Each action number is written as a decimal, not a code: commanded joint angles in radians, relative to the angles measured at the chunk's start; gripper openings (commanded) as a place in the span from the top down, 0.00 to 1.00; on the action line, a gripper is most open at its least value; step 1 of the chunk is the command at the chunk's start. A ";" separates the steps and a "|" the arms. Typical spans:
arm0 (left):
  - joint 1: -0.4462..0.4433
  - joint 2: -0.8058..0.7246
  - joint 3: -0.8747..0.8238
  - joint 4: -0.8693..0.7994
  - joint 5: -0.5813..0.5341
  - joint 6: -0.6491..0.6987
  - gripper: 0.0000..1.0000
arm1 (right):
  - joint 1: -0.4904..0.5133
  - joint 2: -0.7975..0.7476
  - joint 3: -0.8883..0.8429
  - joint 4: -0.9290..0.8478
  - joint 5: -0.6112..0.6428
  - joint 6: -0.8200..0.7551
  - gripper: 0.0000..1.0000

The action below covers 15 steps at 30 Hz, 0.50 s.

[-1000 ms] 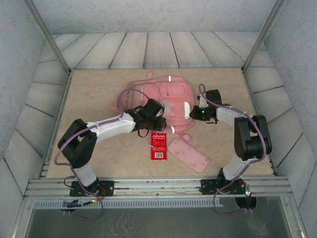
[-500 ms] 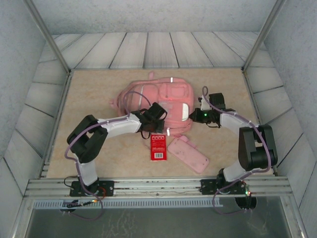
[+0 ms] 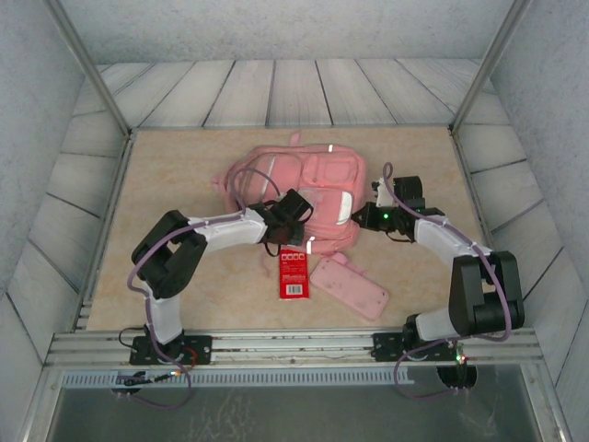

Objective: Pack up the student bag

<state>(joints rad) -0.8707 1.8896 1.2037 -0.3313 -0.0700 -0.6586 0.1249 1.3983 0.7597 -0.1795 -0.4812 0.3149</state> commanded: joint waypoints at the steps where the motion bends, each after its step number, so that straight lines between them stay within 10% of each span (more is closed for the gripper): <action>1: -0.002 0.015 0.027 0.052 0.007 -0.010 0.72 | 0.020 -0.032 -0.017 -0.018 -0.134 0.004 1.00; 15: 0.080 -0.130 -0.043 0.051 0.172 0.035 1.00 | 0.018 0.031 0.020 0.045 0.037 0.038 1.00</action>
<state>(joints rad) -0.8127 1.8156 1.1694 -0.3317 0.0307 -0.6498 0.1261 1.4044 0.7452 -0.1497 -0.4500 0.3588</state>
